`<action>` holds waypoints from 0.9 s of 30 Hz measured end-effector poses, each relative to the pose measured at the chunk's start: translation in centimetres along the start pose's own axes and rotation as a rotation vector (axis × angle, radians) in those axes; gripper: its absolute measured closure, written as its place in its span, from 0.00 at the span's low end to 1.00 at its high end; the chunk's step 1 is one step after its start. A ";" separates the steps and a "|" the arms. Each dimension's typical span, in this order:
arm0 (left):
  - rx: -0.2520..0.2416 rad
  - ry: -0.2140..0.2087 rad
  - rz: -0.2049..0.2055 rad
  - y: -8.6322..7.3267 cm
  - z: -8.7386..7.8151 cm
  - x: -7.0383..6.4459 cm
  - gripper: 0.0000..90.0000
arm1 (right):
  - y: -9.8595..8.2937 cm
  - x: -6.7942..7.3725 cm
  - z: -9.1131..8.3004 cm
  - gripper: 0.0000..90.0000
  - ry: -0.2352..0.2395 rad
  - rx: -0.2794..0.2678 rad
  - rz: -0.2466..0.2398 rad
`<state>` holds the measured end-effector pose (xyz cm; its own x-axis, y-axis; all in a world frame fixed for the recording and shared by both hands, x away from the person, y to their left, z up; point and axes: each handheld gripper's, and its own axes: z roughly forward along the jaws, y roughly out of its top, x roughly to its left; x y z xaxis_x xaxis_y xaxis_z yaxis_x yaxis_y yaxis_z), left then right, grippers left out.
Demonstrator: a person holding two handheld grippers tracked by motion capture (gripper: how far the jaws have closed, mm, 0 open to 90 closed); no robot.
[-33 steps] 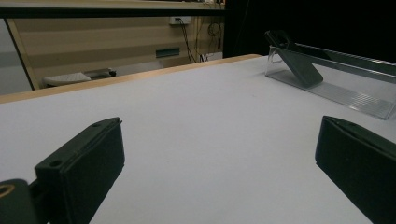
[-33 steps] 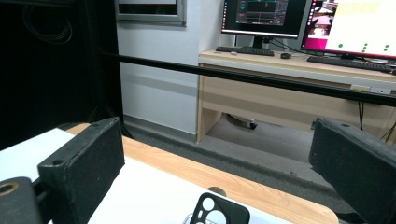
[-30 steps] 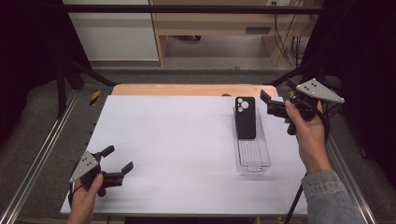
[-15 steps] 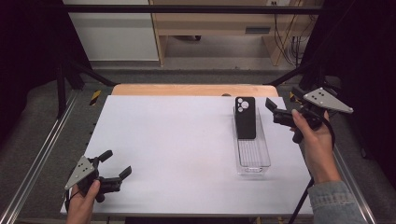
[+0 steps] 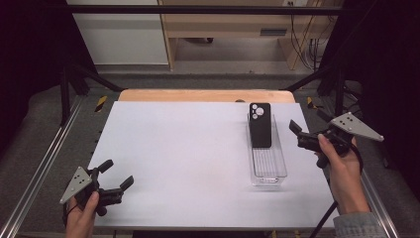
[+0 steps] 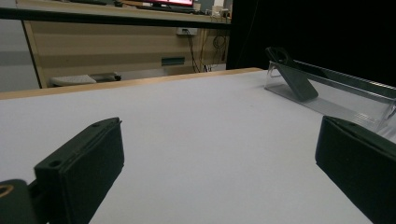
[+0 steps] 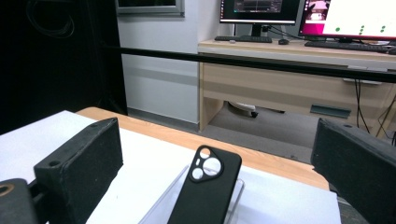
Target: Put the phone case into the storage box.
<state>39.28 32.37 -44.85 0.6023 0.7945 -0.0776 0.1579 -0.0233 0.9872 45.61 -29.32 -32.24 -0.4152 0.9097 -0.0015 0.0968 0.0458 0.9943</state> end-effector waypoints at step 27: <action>-0.007 0.001 0.004 0.1 0.1 0.3 0.01 | -2.5 0.4 -4.5 0.03 -0.015 -0.005 -0.010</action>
<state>39.52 32.55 -44.83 0.6019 0.7952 -0.0730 0.1499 -0.0227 0.9884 41.15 -30.93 -34.29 -0.4024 0.9154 -0.0127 0.0886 0.0527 0.9947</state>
